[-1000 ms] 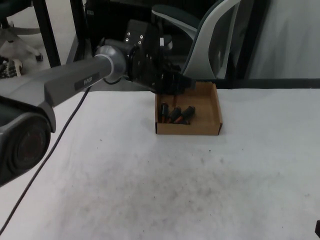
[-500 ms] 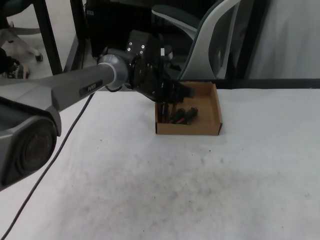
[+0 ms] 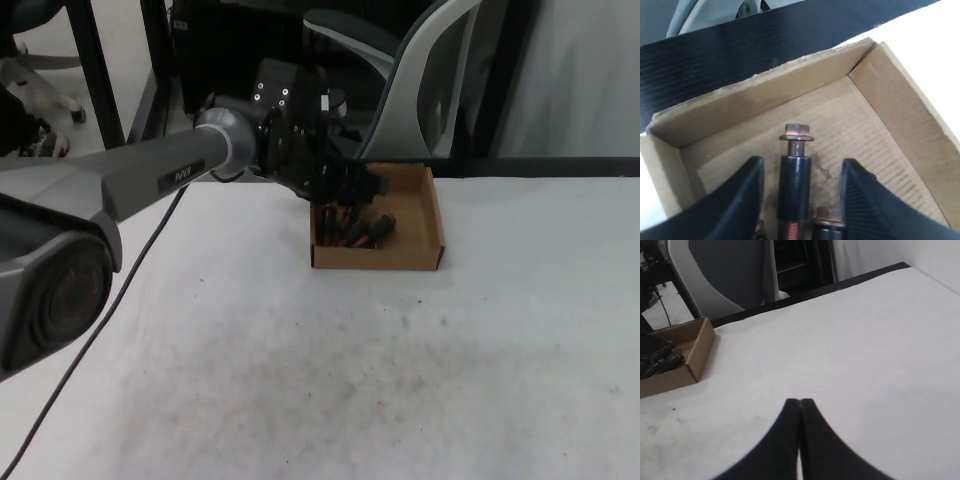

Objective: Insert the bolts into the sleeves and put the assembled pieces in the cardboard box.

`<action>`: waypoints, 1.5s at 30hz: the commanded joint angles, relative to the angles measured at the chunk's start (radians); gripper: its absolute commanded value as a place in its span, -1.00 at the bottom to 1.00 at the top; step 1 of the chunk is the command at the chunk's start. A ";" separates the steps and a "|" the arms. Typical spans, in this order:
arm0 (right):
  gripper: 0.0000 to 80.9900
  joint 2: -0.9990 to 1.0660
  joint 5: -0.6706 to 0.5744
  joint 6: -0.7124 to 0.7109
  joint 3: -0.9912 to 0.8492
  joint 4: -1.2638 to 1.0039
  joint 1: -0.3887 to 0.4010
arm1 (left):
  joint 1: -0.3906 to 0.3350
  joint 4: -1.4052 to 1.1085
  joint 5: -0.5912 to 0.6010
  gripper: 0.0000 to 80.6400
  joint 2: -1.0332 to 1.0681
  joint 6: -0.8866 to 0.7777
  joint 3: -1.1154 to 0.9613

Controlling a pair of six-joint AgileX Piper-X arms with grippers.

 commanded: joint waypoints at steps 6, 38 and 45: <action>-0.99 -0.007 -0.039 -0.055 0.000 -0.029 -0.054 | 0.014 0.062 0.005 -0.39 -0.098 -0.003 -0.014; -0.99 -0.007 -0.177 -0.231 0.010 0.177 -0.054 | 0.103 -0.263 -0.071 -0.98 -1.225 0.102 1.169; -0.99 -0.007 -0.020 -0.237 0.010 0.213 -0.054 | 0.198 -0.287 -0.162 -0.98 -1.642 0.072 1.430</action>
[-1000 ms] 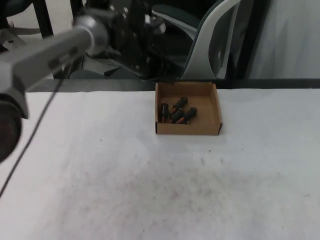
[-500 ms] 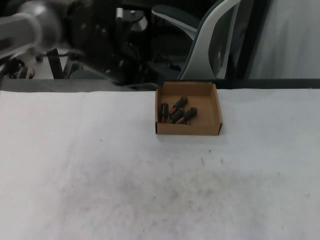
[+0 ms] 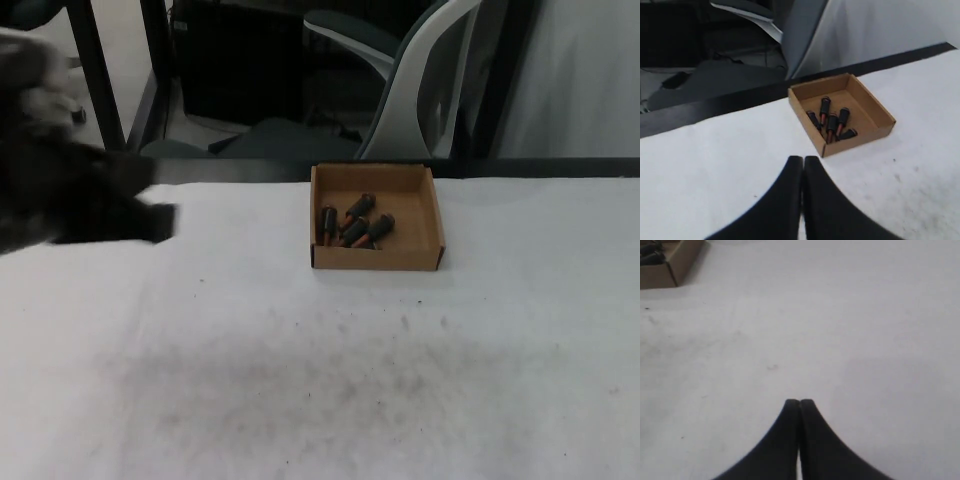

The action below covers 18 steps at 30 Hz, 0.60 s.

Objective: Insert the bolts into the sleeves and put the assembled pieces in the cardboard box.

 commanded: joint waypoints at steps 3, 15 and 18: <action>-0.99 -0.005 0.031 -0.007 -0.010 0.037 -0.005 | 0.063 0.029 -0.114 -0.98 -0.392 0.001 0.199; -0.99 -0.005 0.037 -0.007 -0.010 0.048 -0.005 | 0.060 0.399 -0.224 -0.98 -0.897 -0.096 0.374; -0.99 -0.005 0.037 -0.007 -0.010 0.048 -0.005 | 0.060 0.339 -0.286 -0.98 -0.949 -0.100 0.440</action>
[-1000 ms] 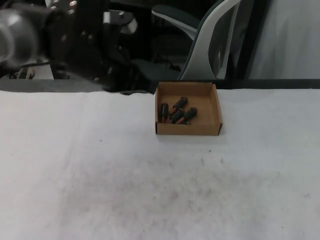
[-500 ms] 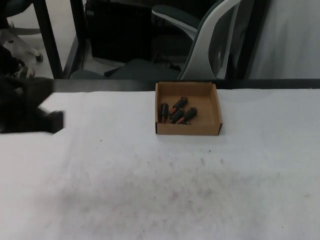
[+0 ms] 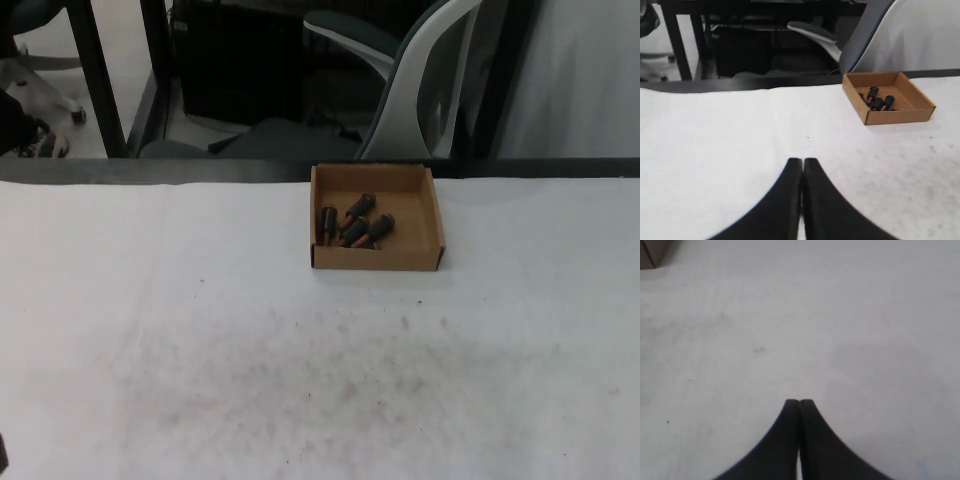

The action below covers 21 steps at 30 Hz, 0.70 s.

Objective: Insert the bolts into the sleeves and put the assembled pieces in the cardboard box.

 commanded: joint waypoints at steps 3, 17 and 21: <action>-0.99 -0.006 0.002 -0.007 -0.010 -0.003 -0.005 | 0.002 -0.143 -0.105 -0.98 -0.078 0.007 0.170; -0.99 -0.006 0.002 -0.007 -0.010 -0.003 -0.005 | 0.002 -0.251 -0.179 -0.98 -0.073 0.027 0.354; -0.99 -0.006 0.002 -0.007 -0.010 -0.003 -0.005 | 0.002 -0.231 -0.343 -0.98 -0.073 0.111 0.354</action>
